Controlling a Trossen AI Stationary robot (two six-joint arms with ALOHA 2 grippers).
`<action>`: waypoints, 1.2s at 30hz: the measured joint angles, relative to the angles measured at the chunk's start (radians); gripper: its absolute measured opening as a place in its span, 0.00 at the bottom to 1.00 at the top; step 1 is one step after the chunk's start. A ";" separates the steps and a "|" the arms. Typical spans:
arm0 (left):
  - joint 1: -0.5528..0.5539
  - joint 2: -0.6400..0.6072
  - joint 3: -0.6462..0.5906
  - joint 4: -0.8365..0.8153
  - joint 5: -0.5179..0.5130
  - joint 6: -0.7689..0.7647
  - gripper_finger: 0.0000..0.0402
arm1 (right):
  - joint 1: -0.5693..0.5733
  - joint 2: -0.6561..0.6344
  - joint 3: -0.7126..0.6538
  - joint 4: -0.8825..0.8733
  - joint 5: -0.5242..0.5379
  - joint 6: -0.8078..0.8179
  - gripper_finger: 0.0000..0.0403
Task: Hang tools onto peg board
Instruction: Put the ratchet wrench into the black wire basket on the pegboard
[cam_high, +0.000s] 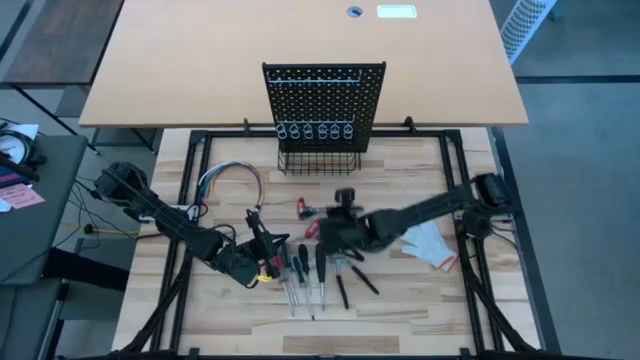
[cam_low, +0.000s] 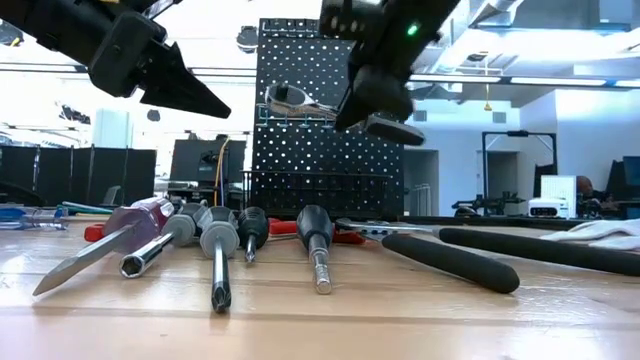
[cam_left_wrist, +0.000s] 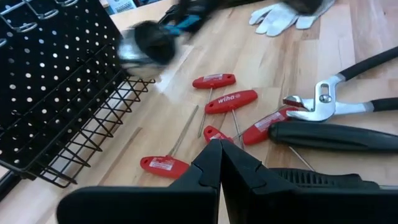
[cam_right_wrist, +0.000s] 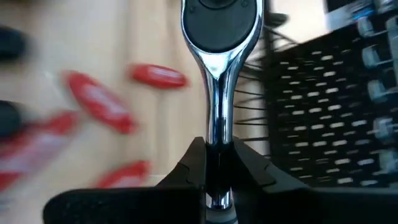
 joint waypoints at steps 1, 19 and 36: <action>-0.002 0.000 0.000 0.001 -0.002 -0.002 0.00 | -0.026 0.003 0.000 0.030 -0.001 -0.062 0.09; -0.004 0.000 0.000 -0.105 -0.010 -0.166 0.00 | -0.407 0.009 0.059 0.135 -0.338 -0.307 0.09; -0.004 0.000 0.000 -0.097 -0.011 -0.160 0.00 | -0.483 0.121 0.091 0.178 -0.399 -0.362 0.10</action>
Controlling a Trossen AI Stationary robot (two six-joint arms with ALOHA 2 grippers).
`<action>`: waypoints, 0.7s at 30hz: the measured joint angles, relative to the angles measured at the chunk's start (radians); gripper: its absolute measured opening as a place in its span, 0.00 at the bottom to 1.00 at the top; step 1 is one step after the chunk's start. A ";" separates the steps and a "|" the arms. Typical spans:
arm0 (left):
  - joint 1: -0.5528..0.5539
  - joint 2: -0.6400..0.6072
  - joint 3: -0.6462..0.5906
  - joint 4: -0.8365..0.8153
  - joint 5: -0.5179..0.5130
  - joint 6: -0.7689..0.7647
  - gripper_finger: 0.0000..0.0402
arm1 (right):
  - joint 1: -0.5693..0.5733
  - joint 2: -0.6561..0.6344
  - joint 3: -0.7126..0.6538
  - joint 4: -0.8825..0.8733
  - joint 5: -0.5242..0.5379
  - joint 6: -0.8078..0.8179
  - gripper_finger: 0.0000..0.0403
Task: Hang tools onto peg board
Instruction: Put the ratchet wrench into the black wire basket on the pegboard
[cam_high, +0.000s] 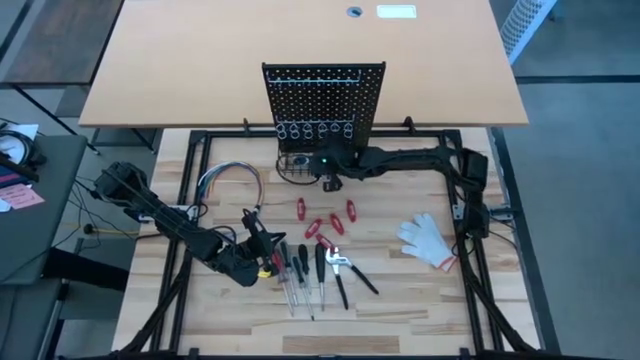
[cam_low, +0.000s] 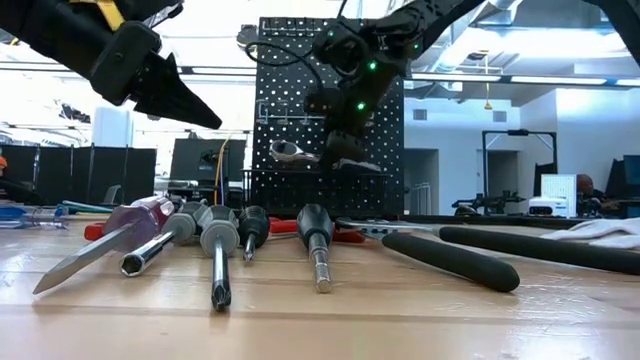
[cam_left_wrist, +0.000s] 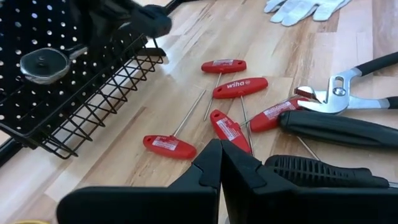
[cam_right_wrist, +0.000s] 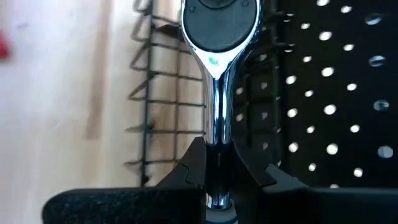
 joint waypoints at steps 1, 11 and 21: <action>0.000 0.000 0.000 0.002 0.000 0.005 0.00 | -0.005 0.006 -0.001 -0.008 -0.001 -0.003 0.10; -0.001 0.000 0.000 0.002 0.000 0.009 0.00 | -0.017 0.034 -0.001 -0.003 -0.023 0.004 0.10; -0.001 0.000 0.000 0.003 0.000 0.009 0.00 | -0.017 0.035 -0.001 0.002 -0.022 0.008 0.17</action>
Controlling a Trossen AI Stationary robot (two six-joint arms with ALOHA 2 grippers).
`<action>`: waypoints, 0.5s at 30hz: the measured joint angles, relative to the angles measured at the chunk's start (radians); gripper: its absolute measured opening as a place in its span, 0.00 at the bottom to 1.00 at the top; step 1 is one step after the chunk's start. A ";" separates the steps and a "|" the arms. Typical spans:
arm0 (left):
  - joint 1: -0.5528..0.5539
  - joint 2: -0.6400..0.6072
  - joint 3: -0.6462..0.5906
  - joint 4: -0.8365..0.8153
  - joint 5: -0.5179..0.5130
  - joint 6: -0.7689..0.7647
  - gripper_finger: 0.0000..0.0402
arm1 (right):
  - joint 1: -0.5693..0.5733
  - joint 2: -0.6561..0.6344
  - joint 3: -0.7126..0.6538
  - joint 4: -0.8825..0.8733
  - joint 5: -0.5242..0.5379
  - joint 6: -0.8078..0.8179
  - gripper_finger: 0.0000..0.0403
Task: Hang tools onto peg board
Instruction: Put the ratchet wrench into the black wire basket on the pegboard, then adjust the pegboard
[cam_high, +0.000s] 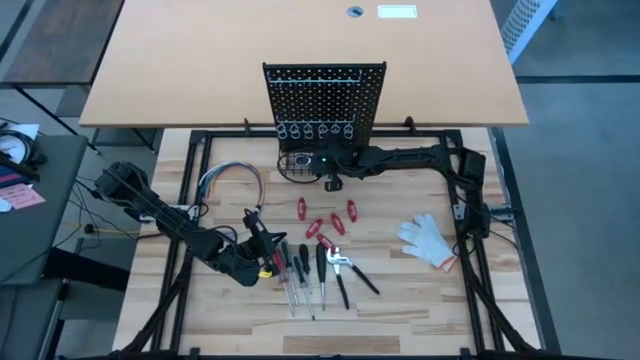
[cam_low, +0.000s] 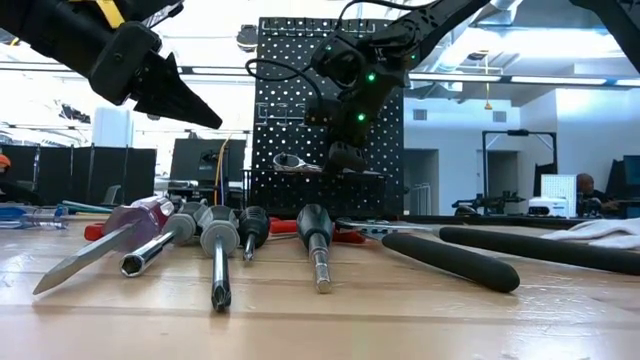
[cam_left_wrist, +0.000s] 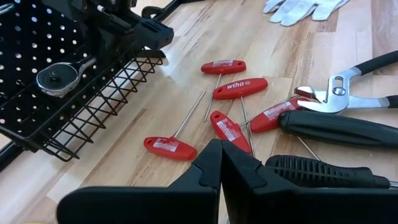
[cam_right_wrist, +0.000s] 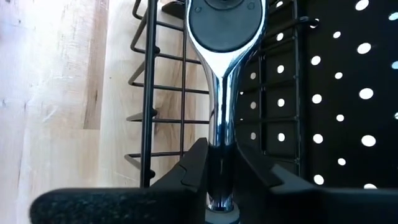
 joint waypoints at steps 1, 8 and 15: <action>0.000 0.000 0.000 0.000 0.000 0.000 0.00 | 0.000 0.000 -0.001 0.000 0.000 -0.001 0.18; 0.000 0.000 0.000 -0.001 0.000 0.000 0.00 | 0.000 0.000 -0.001 0.000 0.005 0.001 0.27; 0.000 0.000 0.000 -0.001 0.000 0.000 0.00 | 0.005 0.000 -0.001 -0.003 0.009 0.000 0.39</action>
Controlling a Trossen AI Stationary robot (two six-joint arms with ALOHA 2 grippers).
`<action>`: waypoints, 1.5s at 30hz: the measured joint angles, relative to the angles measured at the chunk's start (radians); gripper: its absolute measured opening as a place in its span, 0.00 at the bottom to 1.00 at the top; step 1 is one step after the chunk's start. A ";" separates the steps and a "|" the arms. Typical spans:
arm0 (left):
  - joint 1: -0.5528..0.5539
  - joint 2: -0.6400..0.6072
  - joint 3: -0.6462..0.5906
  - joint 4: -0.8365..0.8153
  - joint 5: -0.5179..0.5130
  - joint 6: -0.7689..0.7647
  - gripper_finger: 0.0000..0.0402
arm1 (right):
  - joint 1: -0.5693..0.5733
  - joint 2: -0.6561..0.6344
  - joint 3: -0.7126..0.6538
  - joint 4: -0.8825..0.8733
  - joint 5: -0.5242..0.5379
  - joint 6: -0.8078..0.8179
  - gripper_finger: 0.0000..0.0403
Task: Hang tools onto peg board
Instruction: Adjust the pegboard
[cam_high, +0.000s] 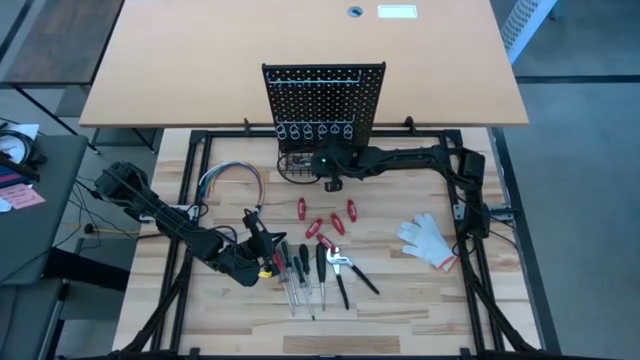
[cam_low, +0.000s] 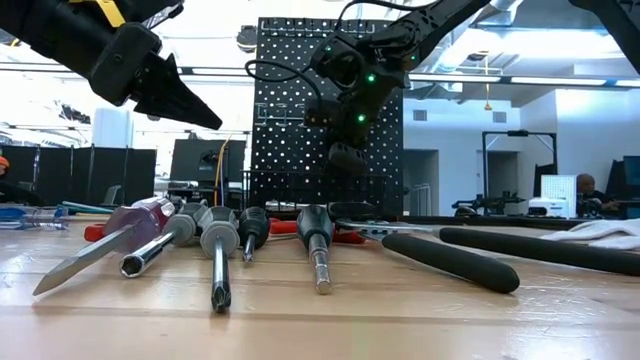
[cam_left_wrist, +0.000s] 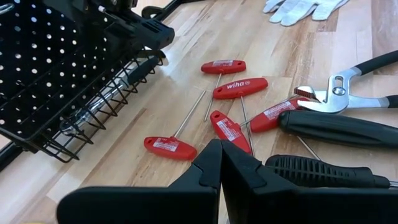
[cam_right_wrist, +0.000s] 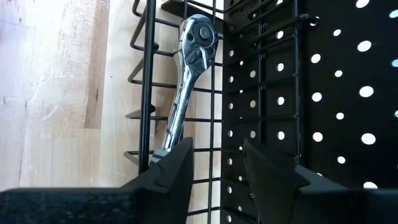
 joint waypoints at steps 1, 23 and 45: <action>0.000 0.000 0.000 0.000 0.000 0.000 0.00 | 0.002 0.000 0.000 -0.003 0.000 0.000 0.40; 0.000 0.000 0.000 -0.008 0.000 -0.002 0.00 | 0.047 -0.001 0.118 -0.331 0.014 0.000 0.46; 0.007 0.000 0.000 -0.014 0.000 -0.006 0.00 | 0.069 -0.034 0.115 -0.355 -0.012 -0.015 0.44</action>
